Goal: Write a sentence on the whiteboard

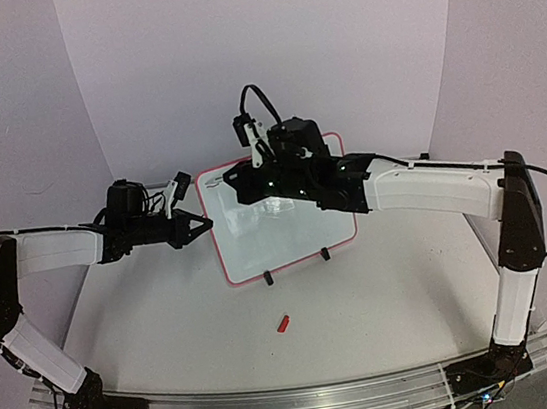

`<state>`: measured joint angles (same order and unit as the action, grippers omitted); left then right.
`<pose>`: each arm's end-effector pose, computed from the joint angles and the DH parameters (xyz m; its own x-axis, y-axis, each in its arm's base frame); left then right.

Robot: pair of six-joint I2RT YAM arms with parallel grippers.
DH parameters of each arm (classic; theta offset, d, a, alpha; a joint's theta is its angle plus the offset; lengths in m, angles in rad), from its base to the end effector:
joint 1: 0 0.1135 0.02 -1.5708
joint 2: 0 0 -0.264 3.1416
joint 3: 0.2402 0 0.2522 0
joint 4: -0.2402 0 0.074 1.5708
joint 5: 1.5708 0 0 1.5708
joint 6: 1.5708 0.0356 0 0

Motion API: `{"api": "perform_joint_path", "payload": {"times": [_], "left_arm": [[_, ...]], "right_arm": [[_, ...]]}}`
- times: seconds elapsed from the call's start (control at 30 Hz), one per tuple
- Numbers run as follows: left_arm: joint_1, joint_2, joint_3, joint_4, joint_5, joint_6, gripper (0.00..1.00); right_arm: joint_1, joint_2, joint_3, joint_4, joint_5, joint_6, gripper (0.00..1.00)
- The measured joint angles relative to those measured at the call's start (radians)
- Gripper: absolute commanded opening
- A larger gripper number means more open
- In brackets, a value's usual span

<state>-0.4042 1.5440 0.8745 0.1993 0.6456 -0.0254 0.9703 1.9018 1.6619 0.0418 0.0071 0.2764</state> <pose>0.2983 -0.1509 0.2260 -0.4369 0.1648 -0.8843 0.7965 0.5278 -0.2952 0.2632 0.3839 0.3417 -0.3311 -0.0004 -0.9436 -0.7596 0.5934 0.2662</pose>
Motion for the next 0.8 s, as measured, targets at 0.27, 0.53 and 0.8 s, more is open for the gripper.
{"api": "perform_joint_path", "payload": {"times": [0.27, 0.53, 0.8], "left_arm": [[0.000, 0.000, 0.000, 0.000, 0.000, 0.002, 0.02], [0.000, 0.000, 0.000, 0.000, -0.002, 0.002, 0.01], [0.000, 0.000, 0.000, -0.001, -0.007, 0.002, 0.01]], "right_arm": [[0.000, 0.038, 0.020, -0.013, 0.014, -0.003, 0.00], [0.001, 0.043, 0.020, -0.031, 0.030, -0.003, 0.00], [0.001, 0.043, 0.002, -0.040, 0.030, 0.002, 0.00]]}}
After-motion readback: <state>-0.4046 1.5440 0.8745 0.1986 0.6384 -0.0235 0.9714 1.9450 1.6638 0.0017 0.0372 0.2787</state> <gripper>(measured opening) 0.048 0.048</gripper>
